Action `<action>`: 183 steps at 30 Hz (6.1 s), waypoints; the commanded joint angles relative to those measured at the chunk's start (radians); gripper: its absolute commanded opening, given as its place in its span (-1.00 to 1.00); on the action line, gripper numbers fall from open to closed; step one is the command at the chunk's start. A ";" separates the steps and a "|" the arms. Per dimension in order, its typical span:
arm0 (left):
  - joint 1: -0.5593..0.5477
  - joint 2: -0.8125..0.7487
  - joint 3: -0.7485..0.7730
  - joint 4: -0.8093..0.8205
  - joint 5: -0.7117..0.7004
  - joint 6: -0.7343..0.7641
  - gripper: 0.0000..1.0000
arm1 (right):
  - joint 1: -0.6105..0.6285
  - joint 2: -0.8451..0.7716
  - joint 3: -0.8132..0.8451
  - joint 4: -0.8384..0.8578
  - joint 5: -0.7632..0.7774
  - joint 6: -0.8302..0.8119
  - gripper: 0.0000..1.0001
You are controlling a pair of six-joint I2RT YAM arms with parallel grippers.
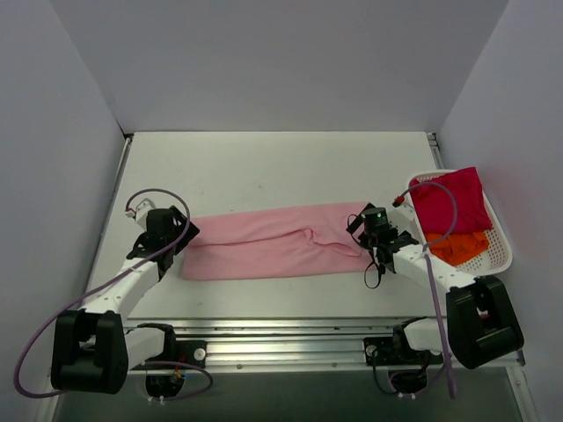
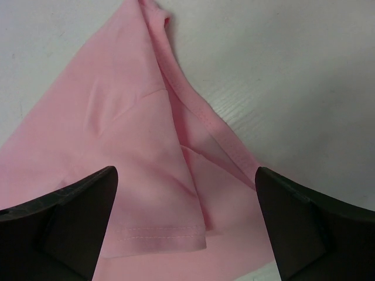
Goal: Fold and stack the t-shirts
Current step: Fold the tshirt
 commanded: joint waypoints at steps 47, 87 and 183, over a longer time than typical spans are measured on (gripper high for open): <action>0.031 0.289 0.387 0.134 0.053 0.101 0.88 | -0.048 1.354 1.522 0.311 -0.468 -0.044 0.58; 0.035 0.100 0.221 0.138 0.075 0.088 0.88 | 0.806 0.526 0.394 0.176 0.030 0.361 1.00; -0.767 0.298 0.097 0.224 -0.002 -0.180 0.88 | 0.544 -0.419 -0.300 -0.164 0.130 0.508 0.23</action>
